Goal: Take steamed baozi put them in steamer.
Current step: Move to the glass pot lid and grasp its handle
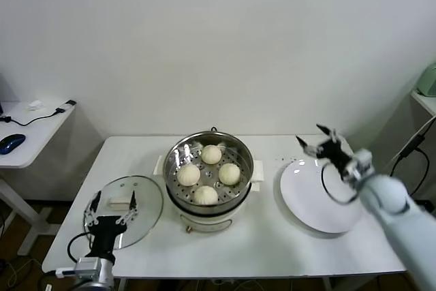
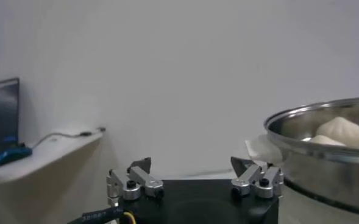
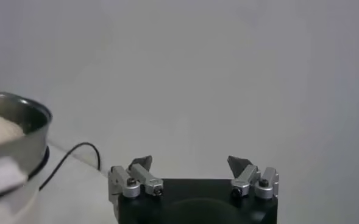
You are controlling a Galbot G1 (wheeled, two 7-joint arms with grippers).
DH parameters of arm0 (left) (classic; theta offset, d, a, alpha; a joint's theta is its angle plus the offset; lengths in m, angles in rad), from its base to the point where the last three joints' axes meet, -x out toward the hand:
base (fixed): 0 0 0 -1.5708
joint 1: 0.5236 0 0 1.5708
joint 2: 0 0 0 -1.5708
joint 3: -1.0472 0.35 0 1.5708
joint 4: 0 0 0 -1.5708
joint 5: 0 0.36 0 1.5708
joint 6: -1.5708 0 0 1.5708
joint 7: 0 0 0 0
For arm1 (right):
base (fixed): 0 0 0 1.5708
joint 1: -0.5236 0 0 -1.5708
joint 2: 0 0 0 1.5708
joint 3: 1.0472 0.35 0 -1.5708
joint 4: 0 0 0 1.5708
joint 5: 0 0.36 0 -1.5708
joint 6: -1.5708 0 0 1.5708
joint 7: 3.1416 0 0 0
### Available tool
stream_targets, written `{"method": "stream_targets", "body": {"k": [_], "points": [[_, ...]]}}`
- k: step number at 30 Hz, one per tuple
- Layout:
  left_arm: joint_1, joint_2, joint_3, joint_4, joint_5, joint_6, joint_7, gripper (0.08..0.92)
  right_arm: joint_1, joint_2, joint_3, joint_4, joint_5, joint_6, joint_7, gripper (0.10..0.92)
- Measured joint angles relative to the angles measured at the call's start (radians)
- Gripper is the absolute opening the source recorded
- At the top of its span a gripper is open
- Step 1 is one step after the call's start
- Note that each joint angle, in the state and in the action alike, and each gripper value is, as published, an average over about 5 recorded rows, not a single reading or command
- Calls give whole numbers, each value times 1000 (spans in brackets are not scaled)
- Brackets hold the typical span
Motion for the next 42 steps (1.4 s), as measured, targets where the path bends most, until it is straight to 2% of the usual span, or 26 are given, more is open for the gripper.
{"method": "stream_targets", "body": {"k": [6, 13, 27, 42], "points": [[-5, 14, -1, 33, 90, -45, -19, 823, -269, 137, 171, 9, -42, 128, 29, 823], [-21, 42, -12, 88, 316, -95, -88, 823, -411, 281, 272, 32, -75, 201, 69, 823], [-67, 108, -9, 335, 1029, -80, -231, 823, -509, 449, 344, 75, -150, 186, 158, 823], [-181, 117, 10, 553, 1259, -17, -271, 823, -535, 506, 369, 103, -188, 164, 198, 823]]}}
